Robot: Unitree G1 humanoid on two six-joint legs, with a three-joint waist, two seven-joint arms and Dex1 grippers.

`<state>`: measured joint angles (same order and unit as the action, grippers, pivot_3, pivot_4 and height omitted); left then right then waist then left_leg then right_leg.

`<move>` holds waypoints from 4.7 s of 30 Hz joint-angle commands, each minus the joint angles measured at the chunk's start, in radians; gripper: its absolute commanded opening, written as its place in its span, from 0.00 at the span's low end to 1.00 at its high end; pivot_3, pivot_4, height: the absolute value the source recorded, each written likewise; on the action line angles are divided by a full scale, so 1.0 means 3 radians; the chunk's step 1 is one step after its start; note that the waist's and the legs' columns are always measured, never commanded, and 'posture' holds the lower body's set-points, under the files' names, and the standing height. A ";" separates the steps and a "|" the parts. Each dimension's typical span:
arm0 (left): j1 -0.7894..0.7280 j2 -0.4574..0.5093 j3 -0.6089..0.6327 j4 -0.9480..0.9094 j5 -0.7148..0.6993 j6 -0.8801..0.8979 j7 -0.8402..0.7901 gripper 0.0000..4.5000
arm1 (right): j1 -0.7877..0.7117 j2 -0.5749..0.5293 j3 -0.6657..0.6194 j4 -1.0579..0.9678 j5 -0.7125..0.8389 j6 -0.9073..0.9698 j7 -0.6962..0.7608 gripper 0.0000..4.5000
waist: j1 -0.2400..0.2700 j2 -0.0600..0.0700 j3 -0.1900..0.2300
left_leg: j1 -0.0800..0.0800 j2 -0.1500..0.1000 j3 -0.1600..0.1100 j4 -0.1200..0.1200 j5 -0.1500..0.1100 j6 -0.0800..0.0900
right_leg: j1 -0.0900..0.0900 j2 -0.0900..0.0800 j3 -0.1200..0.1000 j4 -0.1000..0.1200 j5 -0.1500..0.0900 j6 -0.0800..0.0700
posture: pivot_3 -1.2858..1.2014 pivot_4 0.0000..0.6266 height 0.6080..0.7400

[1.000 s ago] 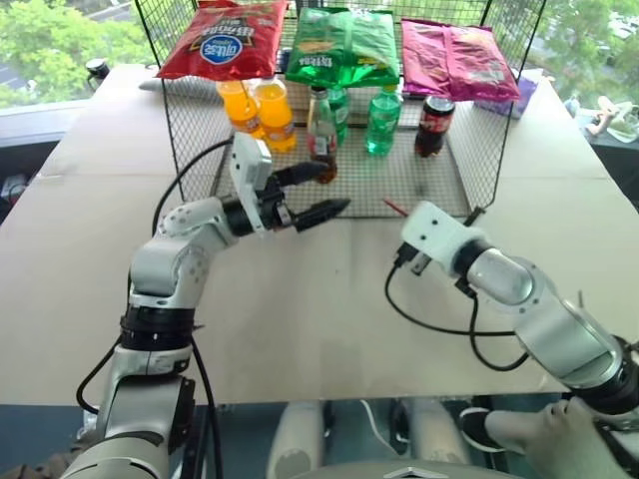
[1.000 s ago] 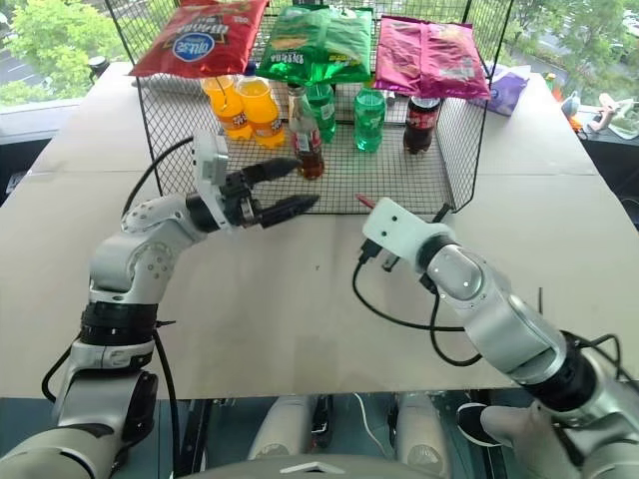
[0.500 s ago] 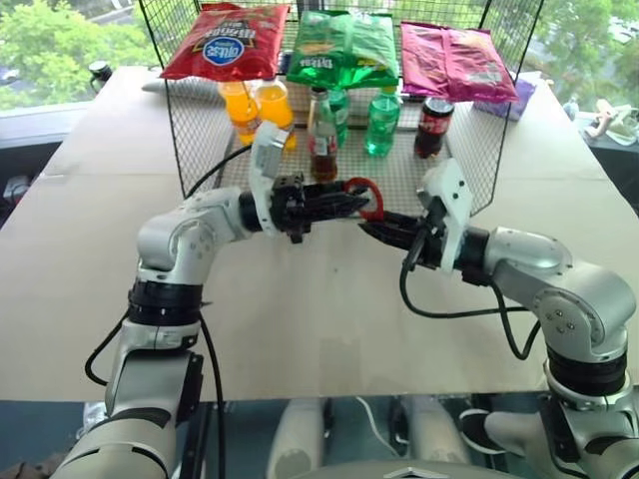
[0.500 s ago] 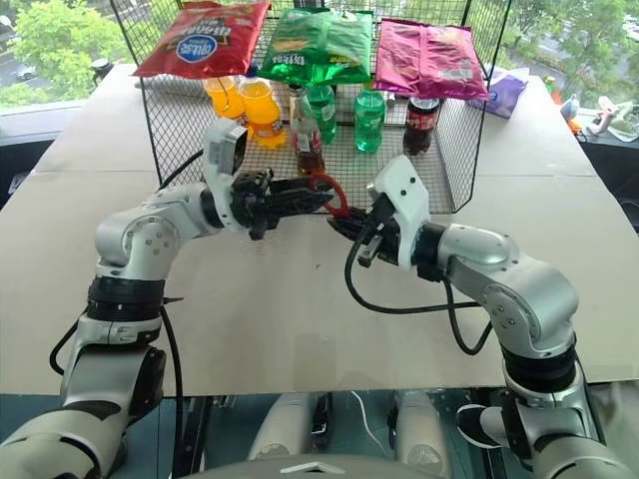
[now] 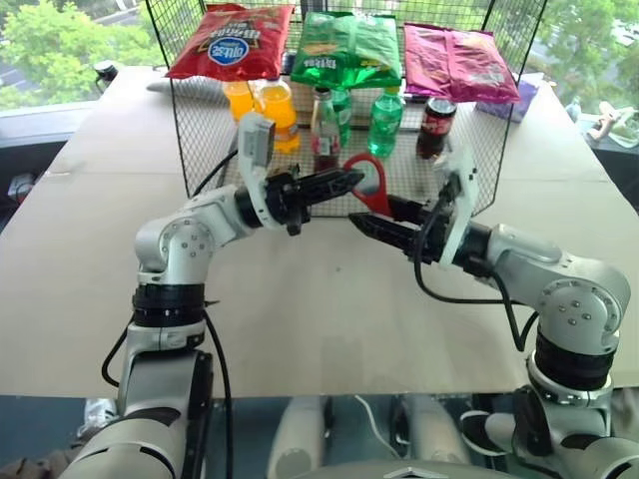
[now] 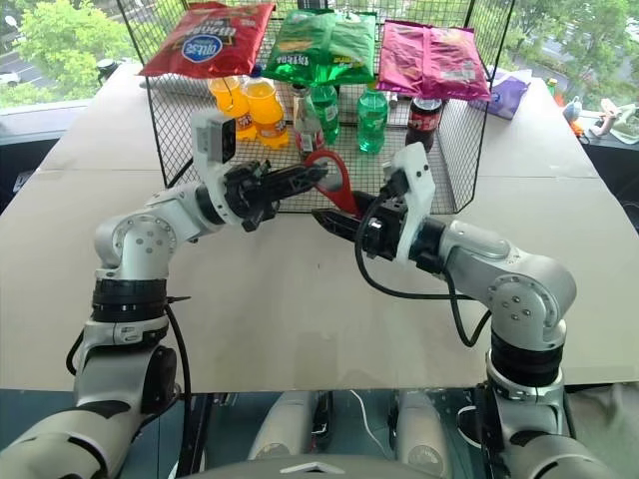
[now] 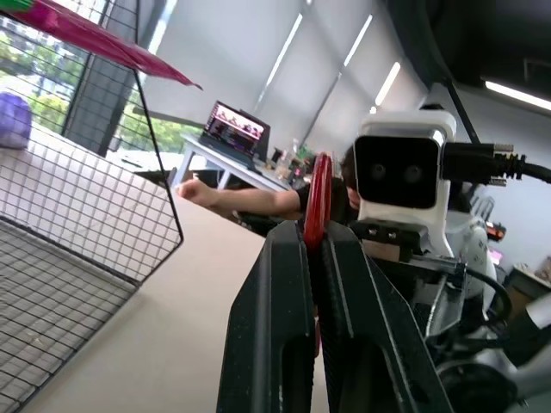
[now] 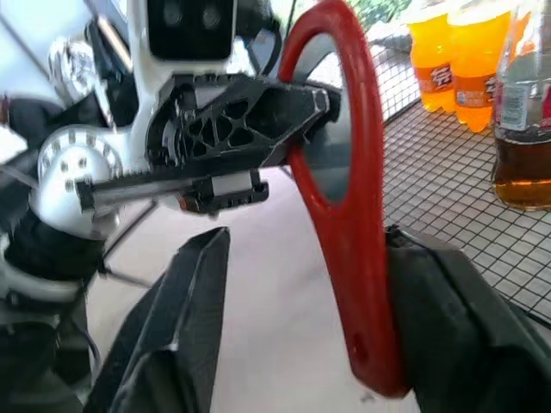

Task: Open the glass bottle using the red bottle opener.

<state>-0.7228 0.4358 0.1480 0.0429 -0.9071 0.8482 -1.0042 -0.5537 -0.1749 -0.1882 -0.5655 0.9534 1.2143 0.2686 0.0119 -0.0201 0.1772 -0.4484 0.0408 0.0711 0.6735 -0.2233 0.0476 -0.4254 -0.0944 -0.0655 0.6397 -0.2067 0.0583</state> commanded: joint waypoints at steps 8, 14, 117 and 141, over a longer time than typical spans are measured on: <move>-0.0035 -0.0060 0.0181 -0.0186 -0.0194 0.0074 0.0315 0.00 | 0.0140 0.0047 -0.0207 -0.0073 0.0745 -0.0049 -0.0679 0.56 | -0.0019 0.0000 0.0000 | 0.0002 0.0000 0.0000 0.0000 -0.0002 0.0004 | -0.0001 0.0000 0.0002 0.0003 0.0000 0.0000 | 0.52 0.24 1.00; -0.0034 -0.0016 0.0175 -0.0260 -0.0311 0.0198 0.0325 0.00 | 0.0088 -0.0049 -0.0110 0.0005 0.0914 -0.0148 -0.0752 0.56 | -0.0021 0.0000 0.0000 | 0.0002 0.0000 0.0000 0.0000 -0.0003 0.0006 | -0.0001 0.0000 0.0003 0.0004 0.0000 0.0000 | 0.52 0.24 1.00; -0.0867 -0.0315 -0.0288 0.2062 0.2371 -0.2374 0.1390 0.99 | 0.0946 -0.1395 0.1926 -0.0005 -0.5120 -0.2494 -0.0155 0.00 | 0.0004 -0.0004 -0.0004 | -0.0006 0.0000 0.0027 0.0012 0.0001 -0.0001 | -0.0014 0.0002 0.0016 0.0006 0.0000 0.0003 | 0.52 0.24 1.00; -0.1846 -0.0677 -0.0189 0.3937 0.2785 -0.3204 0.2105 0.99 | 0.1098 -0.0984 0.1713 -0.0073 -0.5458 -0.2484 0.0254 0.00 | 0.0005 -0.0005 -0.0004 | -0.0008 0.0000 0.0026 0.0015 0.0001 -0.0001 | -0.0015 0.0003 0.0015 0.0007 0.0000 0.0003 | 0.52 0.24 1.00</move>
<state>-1.2364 0.2377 0.0741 1.2256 -0.0772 -0.0781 -0.3939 -0.2213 -0.4734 0.3551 -0.5449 -0.6657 0.4767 0.3426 0.0135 -0.0216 0.1760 -0.4509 0.0406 0.0787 0.6781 -0.2230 0.0472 -0.4298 -0.0936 -0.0611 0.6419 -0.2068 0.0591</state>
